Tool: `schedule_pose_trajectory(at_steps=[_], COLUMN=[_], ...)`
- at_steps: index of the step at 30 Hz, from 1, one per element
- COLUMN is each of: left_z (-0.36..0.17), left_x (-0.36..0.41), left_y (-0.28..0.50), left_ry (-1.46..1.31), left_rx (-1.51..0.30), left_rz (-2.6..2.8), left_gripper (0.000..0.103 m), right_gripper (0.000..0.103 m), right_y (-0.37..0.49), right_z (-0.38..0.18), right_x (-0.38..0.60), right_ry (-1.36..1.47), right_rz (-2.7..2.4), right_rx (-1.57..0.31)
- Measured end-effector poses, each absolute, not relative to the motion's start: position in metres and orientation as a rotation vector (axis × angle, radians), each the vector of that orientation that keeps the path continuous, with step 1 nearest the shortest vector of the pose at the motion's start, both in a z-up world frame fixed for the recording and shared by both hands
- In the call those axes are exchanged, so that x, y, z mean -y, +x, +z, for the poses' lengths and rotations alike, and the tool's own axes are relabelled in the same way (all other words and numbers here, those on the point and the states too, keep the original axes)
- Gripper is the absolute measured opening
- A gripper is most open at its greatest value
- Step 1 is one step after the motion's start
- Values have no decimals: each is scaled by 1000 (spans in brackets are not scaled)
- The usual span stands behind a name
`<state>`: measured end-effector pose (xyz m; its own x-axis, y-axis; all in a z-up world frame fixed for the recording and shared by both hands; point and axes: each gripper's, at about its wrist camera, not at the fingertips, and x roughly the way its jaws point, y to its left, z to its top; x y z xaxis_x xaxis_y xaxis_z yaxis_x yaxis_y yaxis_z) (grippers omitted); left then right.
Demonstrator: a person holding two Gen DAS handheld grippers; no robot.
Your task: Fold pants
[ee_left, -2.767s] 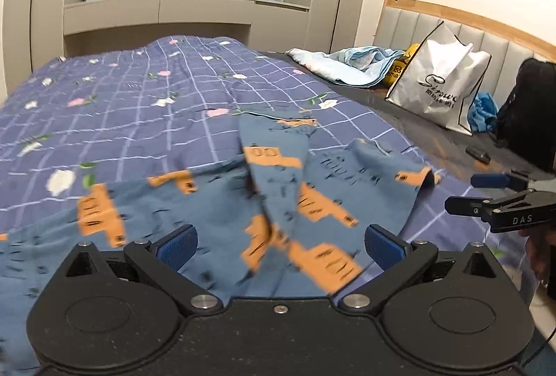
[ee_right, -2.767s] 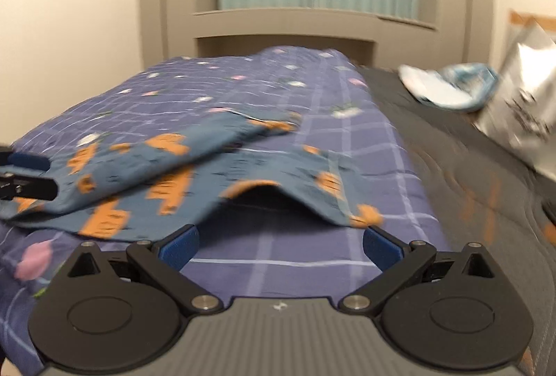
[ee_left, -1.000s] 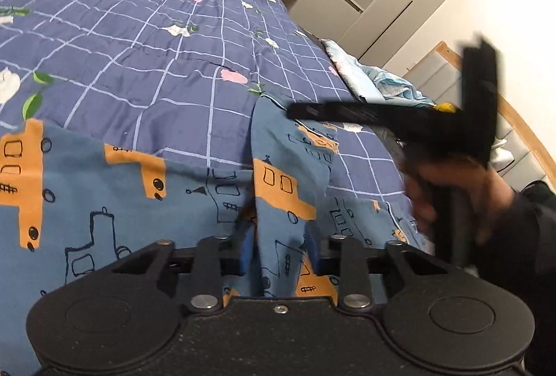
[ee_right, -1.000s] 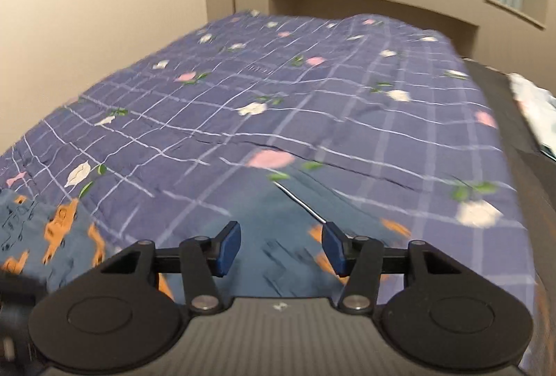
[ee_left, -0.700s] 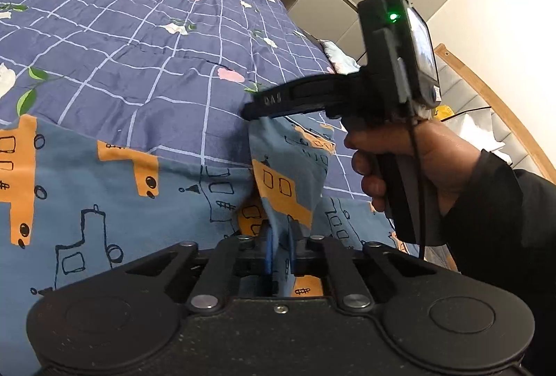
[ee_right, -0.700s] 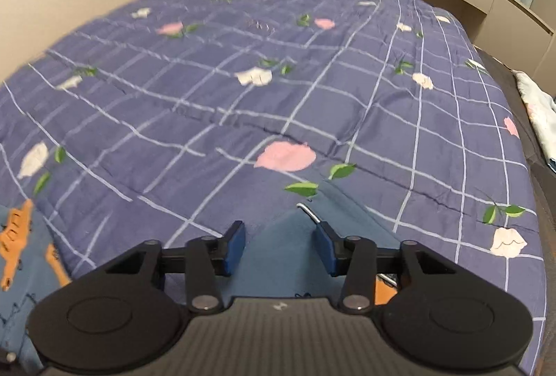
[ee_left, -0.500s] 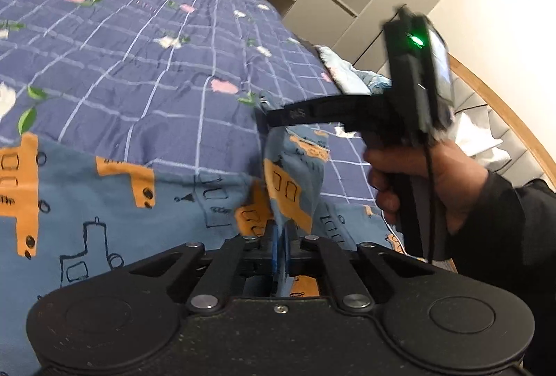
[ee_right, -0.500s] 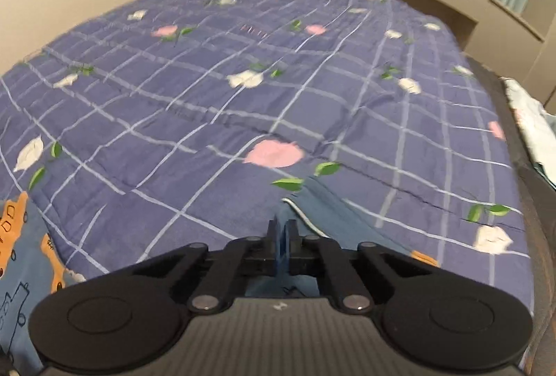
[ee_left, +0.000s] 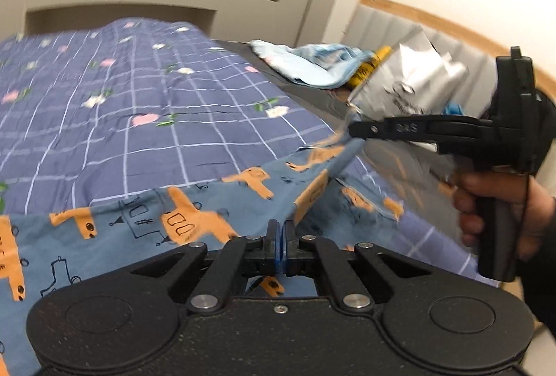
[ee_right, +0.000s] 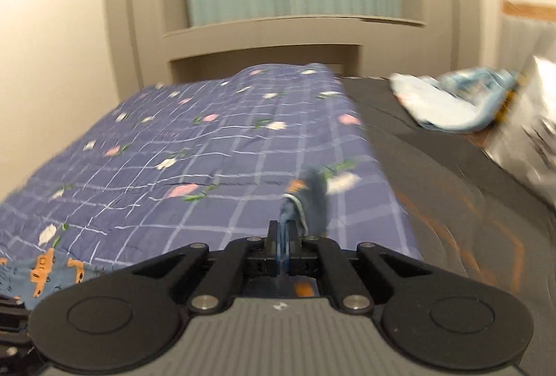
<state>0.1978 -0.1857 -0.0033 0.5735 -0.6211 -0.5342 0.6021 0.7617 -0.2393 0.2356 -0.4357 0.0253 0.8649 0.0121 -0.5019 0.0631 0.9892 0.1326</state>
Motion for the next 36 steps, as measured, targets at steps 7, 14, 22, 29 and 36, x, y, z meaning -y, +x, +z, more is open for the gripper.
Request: schedule_pose_trajectory(at_steps=[7, 14, 22, 29, 36], left_z=[-28, -35, -32, -34, -41], left_x=[202, 205, 207, 207, 203], left_y=[178, 176, 172, 164, 167], left_ry=[117, 143, 162, 192, 120], left_rx=[-677, -700, -687, -689, -730], left_rz=[-733, -717, -709, -719, -711], left_gripper=[0, 0, 0, 0, 11], right_gripper=[2, 21, 9, 9, 11], right_y=[190, 177, 180, 164, 168], right_z=[-24, -37, -43, -40, -51], right_x=[467, 486, 502, 498, 499], right_ry=[334, 431, 475, 451, 449], right_rz=[-95, -85, -155, -168, -175], right_rx=[-579, -567, -556, -541, -586])
